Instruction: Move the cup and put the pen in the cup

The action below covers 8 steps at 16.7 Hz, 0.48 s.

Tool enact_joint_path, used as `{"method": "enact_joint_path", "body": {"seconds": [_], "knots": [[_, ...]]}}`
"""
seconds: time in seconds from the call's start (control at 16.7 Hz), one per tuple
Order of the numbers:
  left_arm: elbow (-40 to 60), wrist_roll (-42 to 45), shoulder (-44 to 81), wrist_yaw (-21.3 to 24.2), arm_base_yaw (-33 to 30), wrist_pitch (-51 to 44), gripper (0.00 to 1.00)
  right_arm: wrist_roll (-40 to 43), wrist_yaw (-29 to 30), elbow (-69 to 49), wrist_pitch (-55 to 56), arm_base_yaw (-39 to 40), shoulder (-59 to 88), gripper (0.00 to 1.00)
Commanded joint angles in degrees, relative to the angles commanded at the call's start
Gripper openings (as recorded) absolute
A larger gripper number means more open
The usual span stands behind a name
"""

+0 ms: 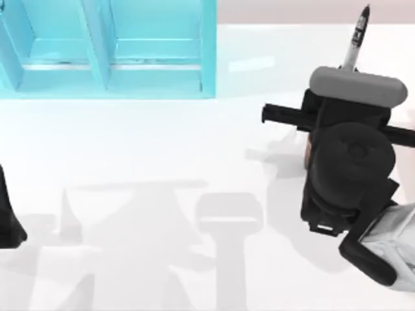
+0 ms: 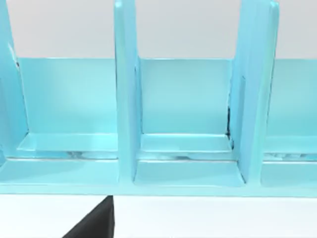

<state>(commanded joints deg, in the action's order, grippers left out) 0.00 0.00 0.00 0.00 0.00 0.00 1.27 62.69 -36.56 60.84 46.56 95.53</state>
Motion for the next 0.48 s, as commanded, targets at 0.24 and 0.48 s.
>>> {"method": "enact_joint_path", "body": {"seconds": [0.24,0.48], "knots": [[0.0,0.0,0.0,0.0,0.0,0.0,1.0,-0.2,-3.8,-1.6,2.0,-3.8,3.7,0.0],[0.0,0.0,0.0,0.0,0.0,0.0,1.0,-0.2,-3.8,-1.7,2.0,-3.9,3.8,0.08]]}}
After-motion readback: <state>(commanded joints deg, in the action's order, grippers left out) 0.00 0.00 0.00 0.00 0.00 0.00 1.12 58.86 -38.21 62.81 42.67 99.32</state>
